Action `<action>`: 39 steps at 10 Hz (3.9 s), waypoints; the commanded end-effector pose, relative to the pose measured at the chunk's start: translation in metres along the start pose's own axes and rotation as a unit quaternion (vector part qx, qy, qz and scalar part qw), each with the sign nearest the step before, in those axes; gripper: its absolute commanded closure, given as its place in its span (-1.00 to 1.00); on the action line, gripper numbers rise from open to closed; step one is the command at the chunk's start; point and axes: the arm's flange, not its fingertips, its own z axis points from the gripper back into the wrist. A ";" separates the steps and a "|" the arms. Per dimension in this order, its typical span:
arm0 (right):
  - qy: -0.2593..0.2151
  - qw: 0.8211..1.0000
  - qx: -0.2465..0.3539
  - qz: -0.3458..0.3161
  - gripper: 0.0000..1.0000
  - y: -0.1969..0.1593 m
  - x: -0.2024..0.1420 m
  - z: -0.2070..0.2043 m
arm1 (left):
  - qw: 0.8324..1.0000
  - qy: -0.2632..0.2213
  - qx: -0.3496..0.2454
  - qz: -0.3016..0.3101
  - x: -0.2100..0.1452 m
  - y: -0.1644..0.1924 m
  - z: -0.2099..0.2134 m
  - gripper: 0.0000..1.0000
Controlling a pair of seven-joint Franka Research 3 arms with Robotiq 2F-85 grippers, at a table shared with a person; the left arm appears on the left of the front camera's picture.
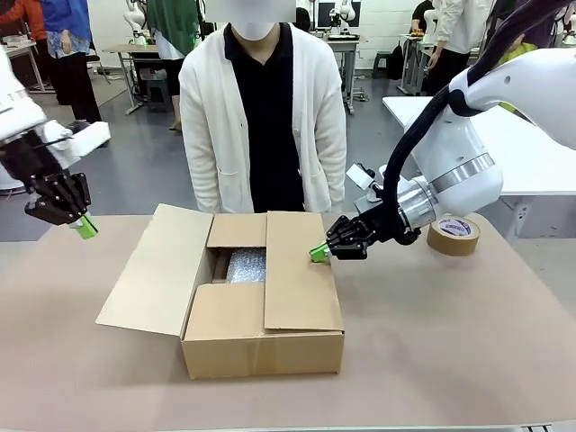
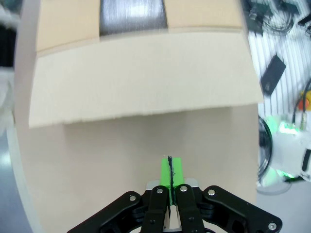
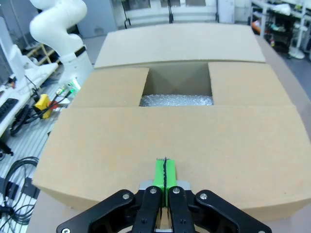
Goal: Wrap the clocks to prevent damage.
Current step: Push the left (or right) flap of the Package Box to close it.
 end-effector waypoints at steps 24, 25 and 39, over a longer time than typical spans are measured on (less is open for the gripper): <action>0.005 1.000 -0.002 -0.001 0.98 0.000 -0.002 -0.002 | 0.907 -0.419 -0.035 -0.017 -0.103 0.045 -0.158 0.99; 0.005 1.000 -0.002 -0.001 0.98 0.000 -0.002 -0.002 | 0.899 -0.437 -0.039 -0.013 -0.092 0.042 -0.157 0.99; 0.005 1.000 -0.002 -0.001 0.98 0.000 -0.002 -0.002 | 0.893 -0.441 -0.089 -0.008 0.037 0.044 -0.218 0.99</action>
